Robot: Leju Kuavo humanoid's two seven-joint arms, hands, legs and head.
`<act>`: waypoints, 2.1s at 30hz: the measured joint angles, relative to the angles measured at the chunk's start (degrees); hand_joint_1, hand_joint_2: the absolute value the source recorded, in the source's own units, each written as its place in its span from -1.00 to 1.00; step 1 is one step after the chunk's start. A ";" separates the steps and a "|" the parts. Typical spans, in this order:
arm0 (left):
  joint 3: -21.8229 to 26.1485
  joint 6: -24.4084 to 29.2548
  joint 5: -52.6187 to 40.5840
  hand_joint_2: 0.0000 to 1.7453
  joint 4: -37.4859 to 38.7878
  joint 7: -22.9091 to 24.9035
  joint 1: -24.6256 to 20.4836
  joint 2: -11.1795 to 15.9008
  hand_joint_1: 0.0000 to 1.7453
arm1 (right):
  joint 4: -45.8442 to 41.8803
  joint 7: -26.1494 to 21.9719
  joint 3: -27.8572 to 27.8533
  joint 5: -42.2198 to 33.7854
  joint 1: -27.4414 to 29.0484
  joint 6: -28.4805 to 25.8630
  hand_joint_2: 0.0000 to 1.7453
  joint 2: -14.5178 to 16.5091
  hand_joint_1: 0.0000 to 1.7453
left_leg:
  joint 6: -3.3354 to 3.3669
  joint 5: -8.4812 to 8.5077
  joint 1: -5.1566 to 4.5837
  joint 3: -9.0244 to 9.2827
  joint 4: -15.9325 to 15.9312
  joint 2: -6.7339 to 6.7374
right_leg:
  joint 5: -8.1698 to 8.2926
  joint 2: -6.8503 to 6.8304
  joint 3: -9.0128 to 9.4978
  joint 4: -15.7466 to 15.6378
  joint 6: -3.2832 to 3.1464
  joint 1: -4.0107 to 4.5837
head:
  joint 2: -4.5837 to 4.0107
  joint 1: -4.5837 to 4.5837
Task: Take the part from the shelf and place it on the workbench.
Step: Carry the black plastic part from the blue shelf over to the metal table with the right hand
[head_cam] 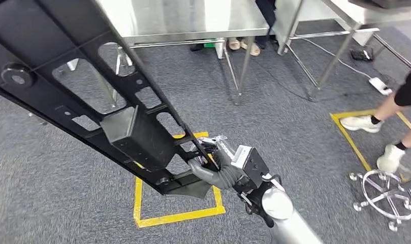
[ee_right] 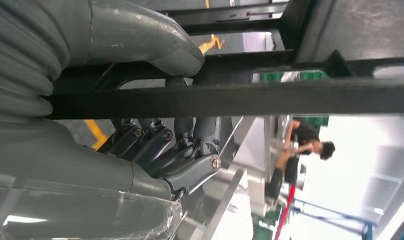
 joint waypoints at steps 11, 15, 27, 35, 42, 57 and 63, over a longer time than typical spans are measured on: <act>0.14 -0.01 0.04 1.00 0.01 0.00 0.36 -0.03 -1.00 | 0.12 0.09 0.04 0.03 0.42 0.00 1.00 -0.36 1.00 | -1.64 0.51 0.04 -0.87 0.25 -8.29 | 5.71 4.94 2.21 -8.15 0.41 -0.85 | 0.01 -0.01; 0.17 0.20 0.04 1.00 0.02 -0.01 0.41 -0.06 -1.00 | 0.07 -0.32 0.05 1.06 0.22 -0.09 1.00 -0.17 1.00 | -2.56 -3.60 -0.05 -4.21 6.96 -2.19 | 6.03 2.77 2.43 -8.51 -1.13 -1.12 | 0.00 -0.50; 0.34 0.01 -0.32 1.00 0.00 -0.27 0.10 0.00 -1.00 | 0.08 -0.52 0.21 1.43 0.15 -0.59 1.00 -0.18 1.00 | -2.49 -1.24 0.41 0.14 1.10 0.63 | 5.27 0.33 2.39 -8.20 -0.80 0.14 | 0.01 -0.30; 0.35 -0.54 -0.34 1.00 0.02 -0.19 0.11 0.11 -1.00 | 0.08 -0.54 0.27 1.36 -0.09 -0.33 1.00 -0.13 1.00 | -0.91 -1.62 -0.76 0.02 1.31 0.38 | 5.72 0.10 2.76 -9.12 0.95 -0.62 | 0.00 -0.31; 0.34 -0.62 -0.27 1.00 0.01 -0.19 0.12 0.22 -1.00 | 0.10 -0.57 0.29 1.32 -0.49 -0.02 1.00 0.05 1.00 | 0.97 -1.84 -0.84 0.76 0.63 0.03 | 5.76 0.23 2.66 -7.53 2.62 -1.22 | 0.01 -0.28; 0.35 -0.64 -0.11 1.00 0.01 -0.18 0.25 0.03 -1.00 | 0.71 -0.63 0.34 1.19 -0.66 -0.01 1.00 -0.18 1.00 | -1.47 -4.11 -0.42 3.34 1.98 -1.00 | 6.33 1.76 0.96 -8.10 -0.86 -0.63 | 0.01 -0.14; 0.36 -0.62 -0.11 1.00 0.01 -0.19 0.54 0.01 -1.00 | 0.84 -0.65 0.49 1.07 -0.72 -0.02 1.00 -0.12 1.00 | -2.57 -7.68 -0.22 -8.14 16.41 0.19 | 3.11 1.76 4.90 -8.26 -2.51 -0.41 | 0.01 -0.39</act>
